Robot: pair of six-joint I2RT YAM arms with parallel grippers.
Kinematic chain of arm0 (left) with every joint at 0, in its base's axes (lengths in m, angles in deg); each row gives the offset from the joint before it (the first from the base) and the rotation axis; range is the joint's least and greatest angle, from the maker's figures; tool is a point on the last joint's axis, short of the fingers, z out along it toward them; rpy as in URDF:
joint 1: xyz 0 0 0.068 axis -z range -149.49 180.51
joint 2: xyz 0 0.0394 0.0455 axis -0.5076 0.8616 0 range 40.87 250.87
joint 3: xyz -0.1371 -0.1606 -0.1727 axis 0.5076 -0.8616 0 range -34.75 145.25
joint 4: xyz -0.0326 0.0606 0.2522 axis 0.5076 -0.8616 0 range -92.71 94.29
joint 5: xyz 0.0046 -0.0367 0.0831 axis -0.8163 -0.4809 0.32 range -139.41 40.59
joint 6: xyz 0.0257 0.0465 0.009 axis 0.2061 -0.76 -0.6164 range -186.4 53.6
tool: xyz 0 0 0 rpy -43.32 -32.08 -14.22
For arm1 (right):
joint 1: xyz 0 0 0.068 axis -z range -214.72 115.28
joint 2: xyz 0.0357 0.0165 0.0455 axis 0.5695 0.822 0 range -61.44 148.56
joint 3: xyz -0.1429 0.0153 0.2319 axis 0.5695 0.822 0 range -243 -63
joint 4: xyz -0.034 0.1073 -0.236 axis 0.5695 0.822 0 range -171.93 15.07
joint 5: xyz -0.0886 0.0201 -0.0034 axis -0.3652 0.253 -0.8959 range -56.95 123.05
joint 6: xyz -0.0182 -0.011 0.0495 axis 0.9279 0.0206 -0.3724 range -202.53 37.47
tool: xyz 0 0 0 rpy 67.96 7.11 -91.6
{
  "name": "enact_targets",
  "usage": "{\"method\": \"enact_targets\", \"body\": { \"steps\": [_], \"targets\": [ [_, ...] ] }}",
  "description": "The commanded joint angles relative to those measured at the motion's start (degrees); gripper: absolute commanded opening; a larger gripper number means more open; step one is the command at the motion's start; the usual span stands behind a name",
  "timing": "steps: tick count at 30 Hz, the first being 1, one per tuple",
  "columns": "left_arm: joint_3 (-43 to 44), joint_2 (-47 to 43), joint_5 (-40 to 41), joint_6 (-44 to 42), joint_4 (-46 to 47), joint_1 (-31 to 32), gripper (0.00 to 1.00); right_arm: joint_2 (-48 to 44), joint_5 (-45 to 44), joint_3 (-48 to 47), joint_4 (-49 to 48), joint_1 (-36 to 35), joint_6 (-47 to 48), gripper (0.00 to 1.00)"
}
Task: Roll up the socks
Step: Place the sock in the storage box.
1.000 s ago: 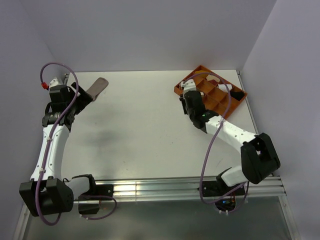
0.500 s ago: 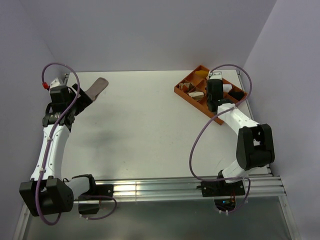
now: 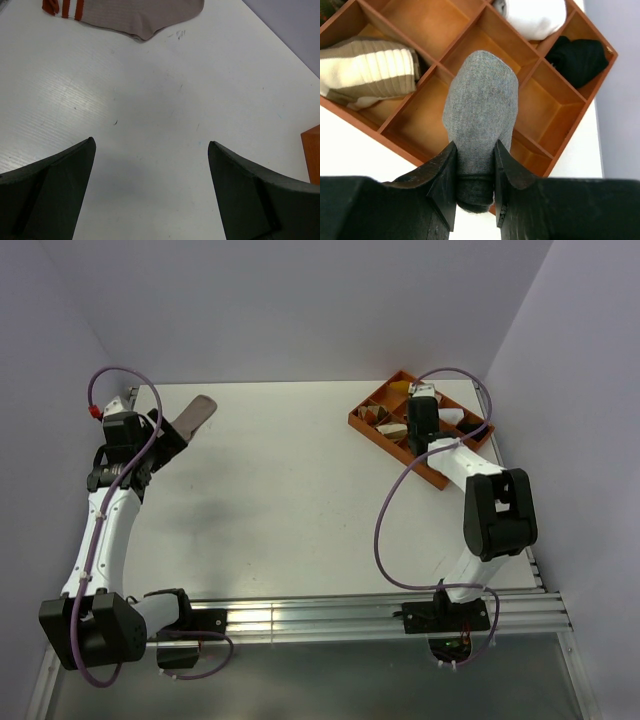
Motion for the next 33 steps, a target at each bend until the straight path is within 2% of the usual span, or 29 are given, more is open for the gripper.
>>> {"method": "enact_targets", "body": {
  "steps": [1,11,19,33],
  "targets": [
    [-0.14,-0.10,-1.06,-0.94,0.92,0.18,0.99,-0.77,2.42,0.81,-2.09,0.29,1.42,0.00],
    [-0.57,-0.37,-1.06,-1.02,1.27,0.18,0.99,2.74,6.03,1.52,-2.18,0.29,3.71,0.00],
    [-0.66,-0.46,-1.24,-1.02,1.27,0.18,0.99,5.47,12.52,-1.29,-1.04,0.73,4.24,0.00],
    [-0.93,-0.10,-1.77,-0.93,1.62,0.18,0.99,10.83,19.91,-8.67,10.29,5.48,-1.56,0.00]
  ]
}}
